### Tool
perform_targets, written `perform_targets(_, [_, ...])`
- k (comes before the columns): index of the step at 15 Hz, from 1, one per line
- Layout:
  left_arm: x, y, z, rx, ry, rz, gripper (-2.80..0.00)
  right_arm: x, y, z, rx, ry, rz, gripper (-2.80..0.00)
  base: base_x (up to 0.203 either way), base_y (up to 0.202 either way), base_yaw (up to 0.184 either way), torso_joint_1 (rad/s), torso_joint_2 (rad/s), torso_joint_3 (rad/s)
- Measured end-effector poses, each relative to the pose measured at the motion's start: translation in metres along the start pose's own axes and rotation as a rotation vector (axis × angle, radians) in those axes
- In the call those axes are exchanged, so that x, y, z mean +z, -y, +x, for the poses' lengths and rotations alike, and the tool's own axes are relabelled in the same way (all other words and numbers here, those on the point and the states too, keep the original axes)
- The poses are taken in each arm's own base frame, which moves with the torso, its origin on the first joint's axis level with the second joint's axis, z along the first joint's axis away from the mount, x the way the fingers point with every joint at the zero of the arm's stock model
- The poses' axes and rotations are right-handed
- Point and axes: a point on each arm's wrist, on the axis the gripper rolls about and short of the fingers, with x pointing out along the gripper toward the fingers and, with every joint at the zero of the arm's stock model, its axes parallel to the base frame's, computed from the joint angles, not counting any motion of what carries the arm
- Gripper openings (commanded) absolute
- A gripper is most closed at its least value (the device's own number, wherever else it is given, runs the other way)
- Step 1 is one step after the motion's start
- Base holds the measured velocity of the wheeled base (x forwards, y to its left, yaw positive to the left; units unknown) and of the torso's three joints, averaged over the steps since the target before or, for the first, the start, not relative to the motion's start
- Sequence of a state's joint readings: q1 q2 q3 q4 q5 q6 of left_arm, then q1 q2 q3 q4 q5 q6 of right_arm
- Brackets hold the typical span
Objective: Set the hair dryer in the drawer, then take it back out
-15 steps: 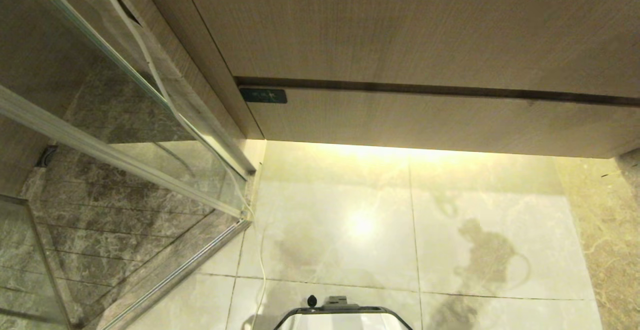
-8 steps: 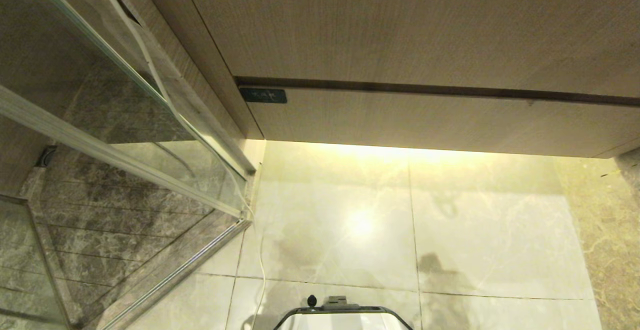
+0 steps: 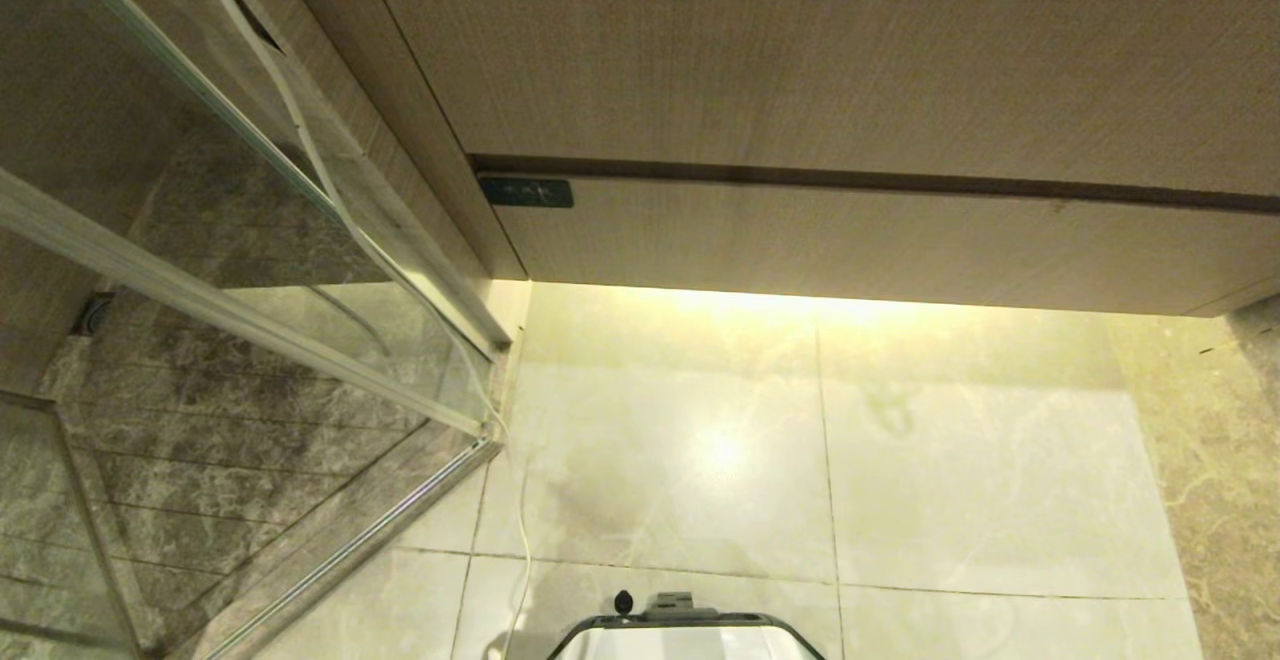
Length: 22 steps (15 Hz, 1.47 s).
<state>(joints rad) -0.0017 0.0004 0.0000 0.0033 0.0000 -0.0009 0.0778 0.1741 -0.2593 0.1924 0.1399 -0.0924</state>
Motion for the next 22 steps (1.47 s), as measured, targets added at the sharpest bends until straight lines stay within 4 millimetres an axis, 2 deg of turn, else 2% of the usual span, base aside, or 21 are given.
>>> perform_targets(2, [0.0,0.0,0.0,0.0,0.001,-0.001,-2.8,-0.033,0.001,0.003,-0.031,0.03,-0.02,-2.8,0.0,0.0,0.0,0.0,0.0,0.0])
perform_targets(3, [0.0,0.0,0.0,0.0,0.0,0.0,-2.8,-0.041,0.001,0.006,-0.04,0.062,-0.028,-2.8,0.0,0.0,0.0,0.0,0.0,0.0])
perform_targets(6, [0.0,0.0,0.0,0.0,0.0,0.0,-2.8,-0.038,0.002,0.006,-0.061,0.242,-0.027,-2.8,0.0,0.0,0.0,0.0,0.0,0.0])
perform_targets(9, [0.0,0.0,0.0,0.0,0.001,0.0,-2.8,-0.043,0.001,0.006,-0.061,0.218,0.011,-2.8,0.0,0.0,0.0,0.0,0.0,0.0])
perform_targets(22, [0.0,0.0,0.0,0.0,0.0,-0.001,-2.8,-0.044,0.001,0.007,-0.062,0.214,0.011,-2.8,0.0,0.0,0.0,0.0,0.0,0.0])
